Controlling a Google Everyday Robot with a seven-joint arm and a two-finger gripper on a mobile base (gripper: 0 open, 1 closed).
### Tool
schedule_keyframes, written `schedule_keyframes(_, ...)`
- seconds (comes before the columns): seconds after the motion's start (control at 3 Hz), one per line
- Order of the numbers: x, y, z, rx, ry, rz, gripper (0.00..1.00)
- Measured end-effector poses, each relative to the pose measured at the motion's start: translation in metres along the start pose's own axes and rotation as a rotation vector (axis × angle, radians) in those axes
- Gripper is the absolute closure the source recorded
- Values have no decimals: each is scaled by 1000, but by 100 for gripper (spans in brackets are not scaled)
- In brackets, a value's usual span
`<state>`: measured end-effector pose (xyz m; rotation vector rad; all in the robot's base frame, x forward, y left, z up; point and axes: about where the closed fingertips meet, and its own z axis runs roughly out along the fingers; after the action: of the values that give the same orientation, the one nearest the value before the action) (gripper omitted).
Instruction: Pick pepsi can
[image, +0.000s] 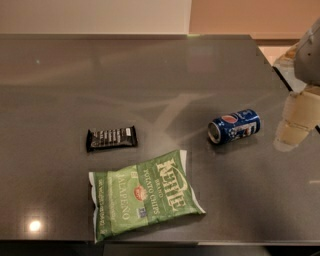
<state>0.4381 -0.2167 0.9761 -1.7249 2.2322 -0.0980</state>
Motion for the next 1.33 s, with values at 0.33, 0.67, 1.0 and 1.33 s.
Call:
schedule_keyframes(0.33,-1,-1,0,5,-4,-8,0)
schedule_keyframes(0.67,0,-10,9,-4,-24,-58,0)
schedule_keyframes(1.0,1,-21,31,-43,-57,-124,0)
schedule_keyframes(1.33,3,-27,55,-90,-86,-198,0)
